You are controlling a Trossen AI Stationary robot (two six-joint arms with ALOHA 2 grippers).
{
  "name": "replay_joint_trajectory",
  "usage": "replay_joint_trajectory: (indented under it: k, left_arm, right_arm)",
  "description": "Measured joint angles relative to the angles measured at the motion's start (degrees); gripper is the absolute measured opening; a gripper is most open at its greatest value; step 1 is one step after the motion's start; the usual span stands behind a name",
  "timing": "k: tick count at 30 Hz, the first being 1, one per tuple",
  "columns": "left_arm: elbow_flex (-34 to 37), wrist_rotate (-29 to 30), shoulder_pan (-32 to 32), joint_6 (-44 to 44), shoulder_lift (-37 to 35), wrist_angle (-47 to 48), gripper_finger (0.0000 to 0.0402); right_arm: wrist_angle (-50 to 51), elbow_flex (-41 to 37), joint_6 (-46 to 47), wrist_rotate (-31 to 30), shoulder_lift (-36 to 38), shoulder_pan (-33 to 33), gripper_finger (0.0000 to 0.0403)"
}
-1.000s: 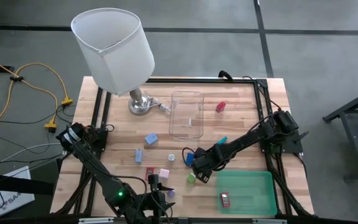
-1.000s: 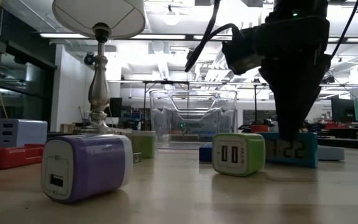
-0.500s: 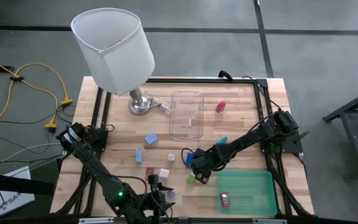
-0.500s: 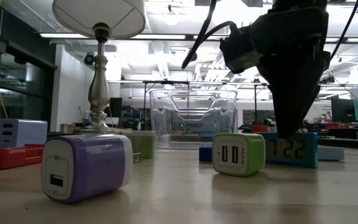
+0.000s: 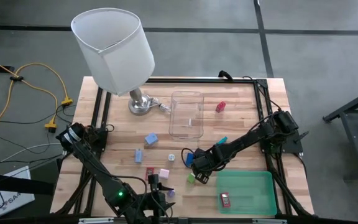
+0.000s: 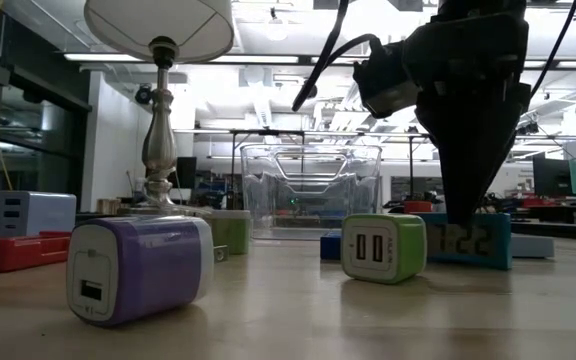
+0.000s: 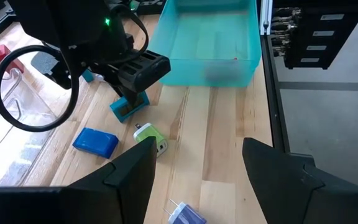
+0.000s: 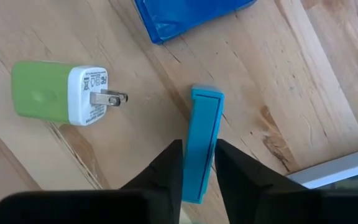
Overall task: Pick & Place Office items
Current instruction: Put the bottom light blue digital clock into the green bin
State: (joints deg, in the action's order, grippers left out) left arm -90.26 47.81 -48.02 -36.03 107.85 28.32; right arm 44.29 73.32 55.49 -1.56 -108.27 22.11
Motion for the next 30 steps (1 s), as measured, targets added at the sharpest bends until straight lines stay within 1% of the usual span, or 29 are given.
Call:
replay_joint_trajectory:
  k: [4,11,18,30]
  left_arm:
    - [0.0,0.0,0.0,0.0,0.0,0.0,0.0230]
    - [0.0,0.0,0.0,0.0,0.0,0.0,0.0230]
    - [0.0,0.0,0.0,0.0,0.0,0.2,0.0230]
    - [0.0,0.0,0.0,0.0,0.0,0.4,0.0230]
  right_arm:
    - [0.0,0.0,-0.2,0.0,0.0,0.0,0.0069]
    - [-0.1,0.0,-0.3,0.0,-0.1,0.0,0.0068]
    - [-2.4,0.2,-2.0,1.4,-2.5,0.0,0.0068]
    - [-2.3,0.1,-2.8,1.7,-2.3,-0.1,0.0064]
